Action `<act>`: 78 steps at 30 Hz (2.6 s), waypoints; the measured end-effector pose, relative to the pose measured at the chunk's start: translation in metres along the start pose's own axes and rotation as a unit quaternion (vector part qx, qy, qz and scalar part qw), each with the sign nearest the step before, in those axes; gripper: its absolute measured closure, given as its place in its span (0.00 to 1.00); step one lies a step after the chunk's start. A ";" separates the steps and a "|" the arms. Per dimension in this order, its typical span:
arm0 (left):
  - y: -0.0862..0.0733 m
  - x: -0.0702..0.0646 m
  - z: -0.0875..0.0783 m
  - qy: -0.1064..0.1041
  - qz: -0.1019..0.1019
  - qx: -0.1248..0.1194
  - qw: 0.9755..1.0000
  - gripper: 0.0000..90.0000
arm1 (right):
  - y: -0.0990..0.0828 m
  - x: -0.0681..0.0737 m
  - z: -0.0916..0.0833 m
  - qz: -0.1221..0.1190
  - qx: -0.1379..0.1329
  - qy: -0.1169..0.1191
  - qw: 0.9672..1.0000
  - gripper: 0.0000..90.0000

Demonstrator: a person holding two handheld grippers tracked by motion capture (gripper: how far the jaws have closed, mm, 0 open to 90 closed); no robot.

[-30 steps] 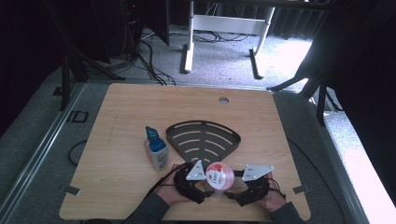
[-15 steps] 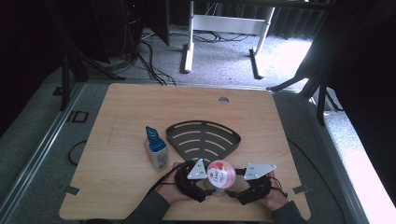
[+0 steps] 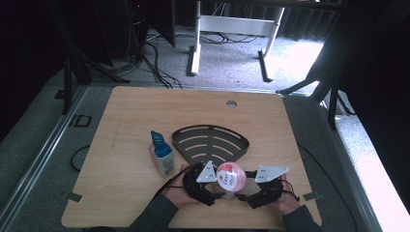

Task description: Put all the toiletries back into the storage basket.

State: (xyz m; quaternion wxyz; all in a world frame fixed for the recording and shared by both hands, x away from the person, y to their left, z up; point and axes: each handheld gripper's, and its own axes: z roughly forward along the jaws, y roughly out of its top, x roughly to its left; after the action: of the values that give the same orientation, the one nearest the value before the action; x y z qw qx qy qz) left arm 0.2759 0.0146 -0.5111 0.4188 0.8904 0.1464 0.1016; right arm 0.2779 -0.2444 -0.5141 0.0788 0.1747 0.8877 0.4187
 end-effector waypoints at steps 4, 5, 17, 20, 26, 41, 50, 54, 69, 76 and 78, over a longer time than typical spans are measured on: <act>0.004 0.002 -0.001 0.004 0.003 0.001 1.000 0.22 | 0.002 -0.003 -0.002 0.001 -0.004 -0.001 1.000 0.20; 0.005 0.003 -0.001 0.004 0.005 0.001 1.000 0.22 | 0.003 -0.004 -0.003 0.001 -0.004 -0.002 1.000 0.20; 0.011 0.007 0.000 0.007 0.003 0.000 1.000 0.22 | 0.007 -0.009 -0.006 -0.004 -0.005 -0.007 1.000 0.20; 0.013 0.008 0.000 0.009 0.003 0.001 1.000 0.22 | 0.008 -0.011 -0.007 -0.006 -0.005 -0.009 1.000 0.20; 0.015 0.010 0.000 0.009 -0.002 -0.001 1.000 0.22 | 0.010 -0.014 -0.008 -0.004 -0.006 -0.010 1.000 0.20; 0.023 0.016 -0.002 0.016 0.002 -0.003 1.000 0.22 | 0.017 -0.021 -0.011 -0.010 -0.009 -0.011 1.000 0.20; 0.027 0.019 -0.002 0.019 0.003 -0.006 1.000 0.22 | 0.021 -0.026 -0.013 -0.013 -0.008 -0.013 1.000 0.20; 0.029 0.021 -0.001 0.021 0.003 -0.005 1.000 0.22 | 0.022 -0.029 -0.013 -0.014 -0.007 -0.011 1.000 0.20; 0.036 0.030 0.005 0.022 0.001 0.002 1.000 0.22 | 0.026 -0.039 -0.014 -0.017 -0.002 -0.018 1.000 0.19; 0.039 0.033 0.006 0.023 -0.001 -0.005 1.000 0.22 | 0.026 -0.045 -0.016 -0.013 -0.006 -0.015 1.000 0.19; 0.040 0.034 0.006 0.025 -0.001 -0.008 1.000 0.22 | 0.027 -0.046 -0.017 -0.014 -0.007 -0.016 1.000 0.19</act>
State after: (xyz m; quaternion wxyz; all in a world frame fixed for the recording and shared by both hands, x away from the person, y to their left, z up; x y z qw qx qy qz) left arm 0.3165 -0.0021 -0.4820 0.4219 0.8843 0.1569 0.1243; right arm 0.3227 -0.2581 -0.4830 0.1001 0.1684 0.8856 0.4210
